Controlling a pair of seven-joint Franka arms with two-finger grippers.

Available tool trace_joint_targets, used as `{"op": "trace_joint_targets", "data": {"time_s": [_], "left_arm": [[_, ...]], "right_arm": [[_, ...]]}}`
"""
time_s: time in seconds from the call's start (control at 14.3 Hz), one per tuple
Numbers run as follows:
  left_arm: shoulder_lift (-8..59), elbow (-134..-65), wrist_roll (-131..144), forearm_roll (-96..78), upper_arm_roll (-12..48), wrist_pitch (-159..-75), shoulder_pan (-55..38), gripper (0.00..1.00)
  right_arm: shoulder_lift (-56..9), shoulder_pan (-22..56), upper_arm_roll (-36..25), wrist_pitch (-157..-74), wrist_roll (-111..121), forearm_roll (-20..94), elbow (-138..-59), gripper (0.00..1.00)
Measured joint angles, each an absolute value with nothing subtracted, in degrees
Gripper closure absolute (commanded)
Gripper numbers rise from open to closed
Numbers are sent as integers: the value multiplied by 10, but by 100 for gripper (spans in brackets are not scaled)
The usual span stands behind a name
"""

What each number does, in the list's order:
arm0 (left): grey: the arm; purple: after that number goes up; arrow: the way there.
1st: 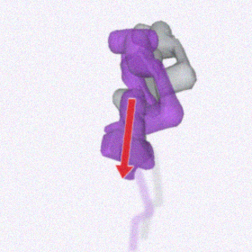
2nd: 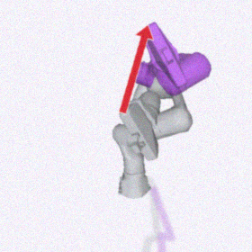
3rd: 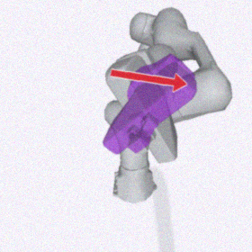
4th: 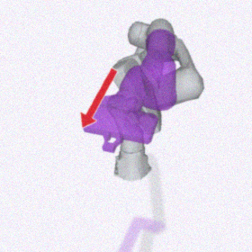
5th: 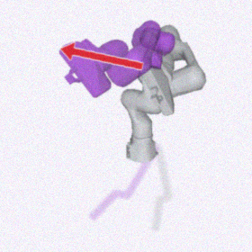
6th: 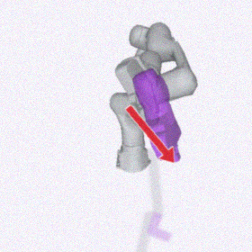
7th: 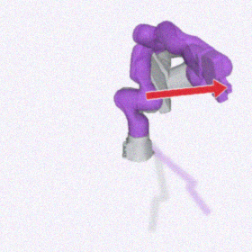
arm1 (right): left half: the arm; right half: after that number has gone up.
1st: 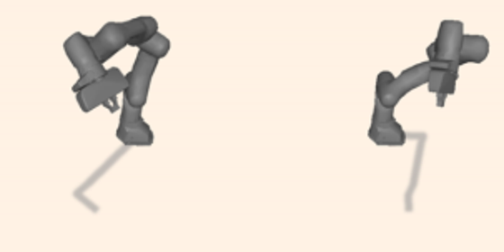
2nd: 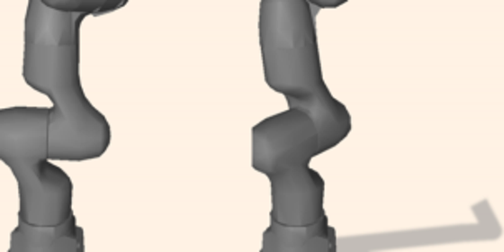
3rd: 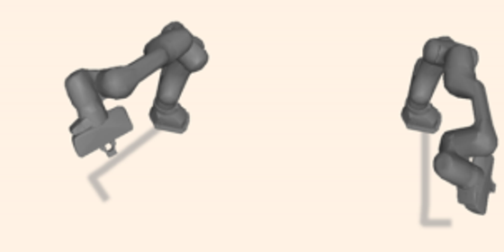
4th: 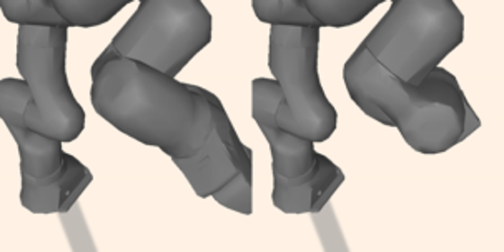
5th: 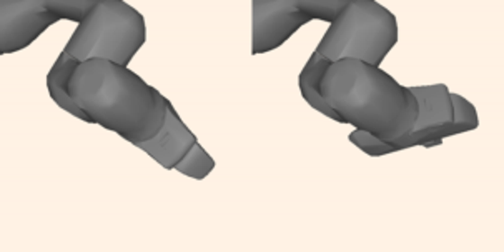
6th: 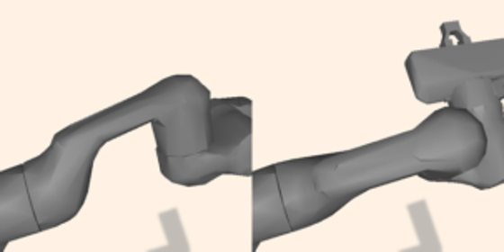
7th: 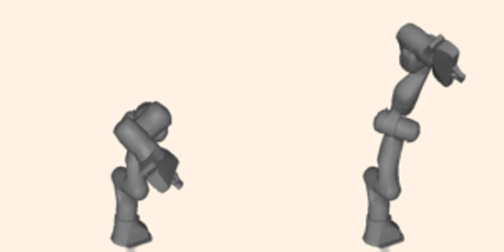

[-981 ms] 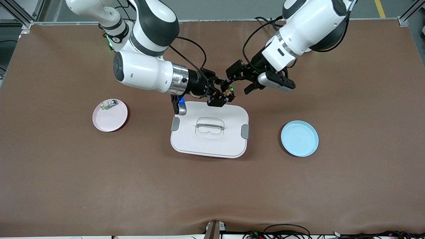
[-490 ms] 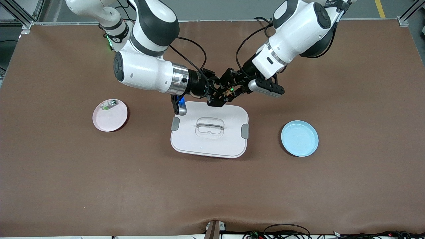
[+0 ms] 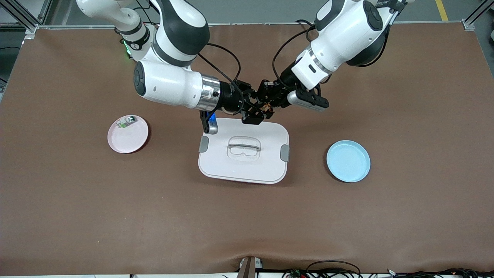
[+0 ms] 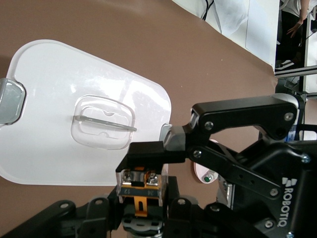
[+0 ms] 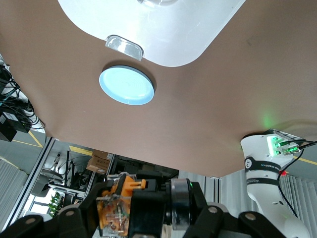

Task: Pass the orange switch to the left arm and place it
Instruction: 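Open the right gripper and withdraw while the left gripper carries the switch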

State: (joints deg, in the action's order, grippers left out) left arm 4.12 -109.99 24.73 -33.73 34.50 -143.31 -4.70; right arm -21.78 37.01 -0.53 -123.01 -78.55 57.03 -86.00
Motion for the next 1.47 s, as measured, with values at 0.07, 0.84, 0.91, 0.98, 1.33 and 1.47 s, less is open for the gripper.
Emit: {"op": "trace_joint_targets", "data": {"time_s": [0.07,0.84,0.91,0.98,1.33,1.47], "left_arm": [[41,-1100,247,-337,345,-1433,-47,100],[40,-1104,247,-193,342,-1374,-7,100],[41,-1104,247,-176,341,-1364,1,100],[41,-1104,247,-165,341,-1358,9,100],[60,-1105,195,-64,339,-1324,54,100],[75,-1105,141,-25,339,-1313,69,100]], "right_arm": [[-218,370,-5,-1230,-786,570,-860,28],[-218,370,-11,-1228,-785,571,-853,0],[-217,369,-13,-1219,-785,570,-852,0],[-215,366,-16,-1201,-785,570,-851,0],[-179,305,-22,-1045,-768,509,-844,0],[-155,277,-22,-992,-727,465,-848,0]]}}
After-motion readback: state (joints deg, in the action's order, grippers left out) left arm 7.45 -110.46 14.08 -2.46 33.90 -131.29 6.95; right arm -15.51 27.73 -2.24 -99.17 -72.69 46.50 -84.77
